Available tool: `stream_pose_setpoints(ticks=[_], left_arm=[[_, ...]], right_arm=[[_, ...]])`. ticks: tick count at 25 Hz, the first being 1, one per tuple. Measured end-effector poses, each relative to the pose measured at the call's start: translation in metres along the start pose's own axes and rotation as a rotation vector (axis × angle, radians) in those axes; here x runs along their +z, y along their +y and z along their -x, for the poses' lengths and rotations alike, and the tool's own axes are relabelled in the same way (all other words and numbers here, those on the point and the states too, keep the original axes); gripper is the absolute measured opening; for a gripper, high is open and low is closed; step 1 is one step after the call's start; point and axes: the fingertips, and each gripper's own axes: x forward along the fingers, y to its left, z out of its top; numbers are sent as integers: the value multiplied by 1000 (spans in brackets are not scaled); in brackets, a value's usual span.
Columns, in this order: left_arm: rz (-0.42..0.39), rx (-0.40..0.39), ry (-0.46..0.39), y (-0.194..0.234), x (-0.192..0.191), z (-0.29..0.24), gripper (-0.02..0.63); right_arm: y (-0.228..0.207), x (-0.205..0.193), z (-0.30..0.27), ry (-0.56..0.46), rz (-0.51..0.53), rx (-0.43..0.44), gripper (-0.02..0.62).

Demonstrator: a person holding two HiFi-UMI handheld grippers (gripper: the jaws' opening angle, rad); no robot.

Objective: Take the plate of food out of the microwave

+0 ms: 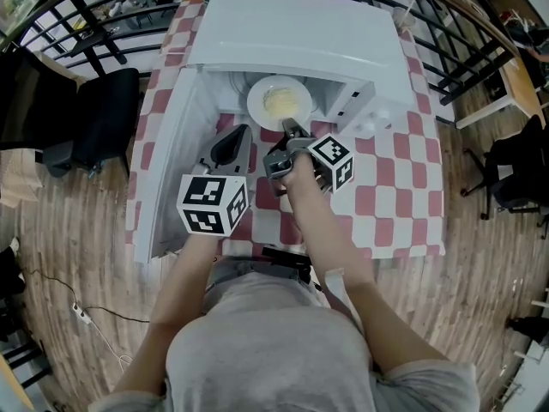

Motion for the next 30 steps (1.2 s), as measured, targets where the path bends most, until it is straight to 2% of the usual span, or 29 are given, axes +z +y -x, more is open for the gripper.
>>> stream_pose_setpoints(ticks=[30], left_arm=[[32,13,-23,-28,2,11,3]], right_arm=[[32,7,89,52,19,88,32]])
